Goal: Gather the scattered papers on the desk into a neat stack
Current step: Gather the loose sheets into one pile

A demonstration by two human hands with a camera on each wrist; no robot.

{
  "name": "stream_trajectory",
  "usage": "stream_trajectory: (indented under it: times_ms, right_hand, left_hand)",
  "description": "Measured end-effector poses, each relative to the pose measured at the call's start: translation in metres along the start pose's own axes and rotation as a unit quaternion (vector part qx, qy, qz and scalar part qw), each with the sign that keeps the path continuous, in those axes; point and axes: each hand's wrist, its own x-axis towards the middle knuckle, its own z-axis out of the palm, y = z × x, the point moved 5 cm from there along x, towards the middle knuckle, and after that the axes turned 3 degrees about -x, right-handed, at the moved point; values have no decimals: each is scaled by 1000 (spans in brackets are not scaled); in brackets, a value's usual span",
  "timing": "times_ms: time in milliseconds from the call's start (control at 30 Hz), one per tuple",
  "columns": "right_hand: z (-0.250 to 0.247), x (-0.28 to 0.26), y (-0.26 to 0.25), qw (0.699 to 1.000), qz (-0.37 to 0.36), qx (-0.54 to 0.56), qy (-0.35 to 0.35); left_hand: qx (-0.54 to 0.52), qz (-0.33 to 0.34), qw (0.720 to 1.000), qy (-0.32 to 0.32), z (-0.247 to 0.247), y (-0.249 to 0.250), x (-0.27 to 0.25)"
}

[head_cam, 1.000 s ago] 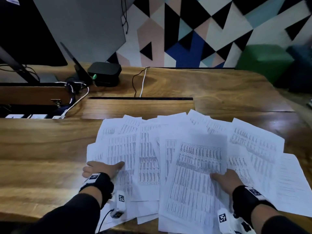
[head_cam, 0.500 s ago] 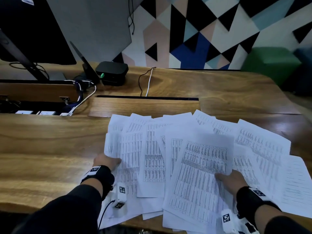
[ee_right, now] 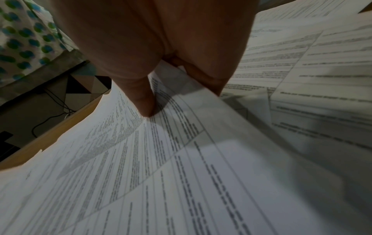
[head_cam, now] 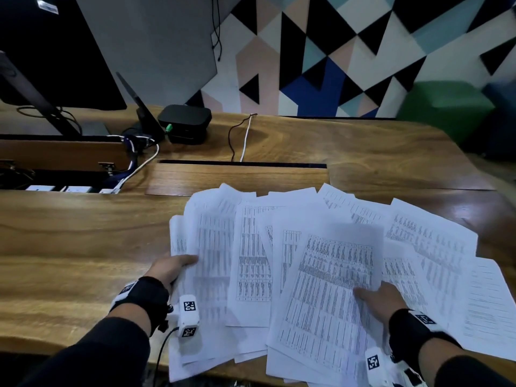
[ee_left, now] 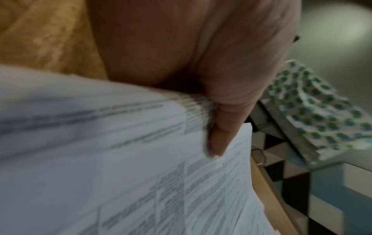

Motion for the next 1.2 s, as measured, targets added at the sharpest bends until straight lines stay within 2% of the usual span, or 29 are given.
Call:
stream_trajectory:
  times_ms: [100, 233, 367, 500, 567, 633, 767, 833, 933, 1000, 1100, 1200]
  right_hand:
    - [-1, -5, -4, 1000, -1, -12, -7]
    - [-6, -18, -17, 1000, 0, -23, 1]
    - [-6, -21, -19, 1000, 13, -20, -4]
    - [-4, -15, -15, 1000, 3, -4, -7]
    - [-1, -8, -6, 1000, 16, -11, -8]
    - [2, -7, -2, 1000, 24, 12, -6]
    - [4, -9, 1, 995, 53, 78, -2]
    - [3, -10, -3, 994, 51, 97, -1]
    - [0, -10, -6, 998, 39, 52, 0]
    - [-1, -11, -6, 997, 43, 67, -11]
    - [-2, -11, -8, 997, 54, 46, -19]
    - [-7, -12, -9, 994, 78, 66, -35]
  left_hand:
    - [4, 116, 993, 18, -5, 42, -23]
    - [5, 232, 973, -6, -28, 101, -56]
    - [-25, 320, 945, -56, -37, 150, -97]
    - [-141, 377, 904, -144, -33, 176, -131]
    - [-191, 351, 891, -217, -26, 177, -135]
    - [-220, 277, 902, -249, -8, 161, -118]
    - [-168, 121, 952, -225, 54, 95, -80]
    - [-106, 60, 966, -229, 87, 58, -70]
    - [-35, -7, 974, -225, 119, 9, -54]
    - [9, -21, 981, -195, 133, -13, -44]
    - [94, -4, 988, -125, 142, -32, -31]
    - [211, 21, 971, -109, 147, -37, -32]
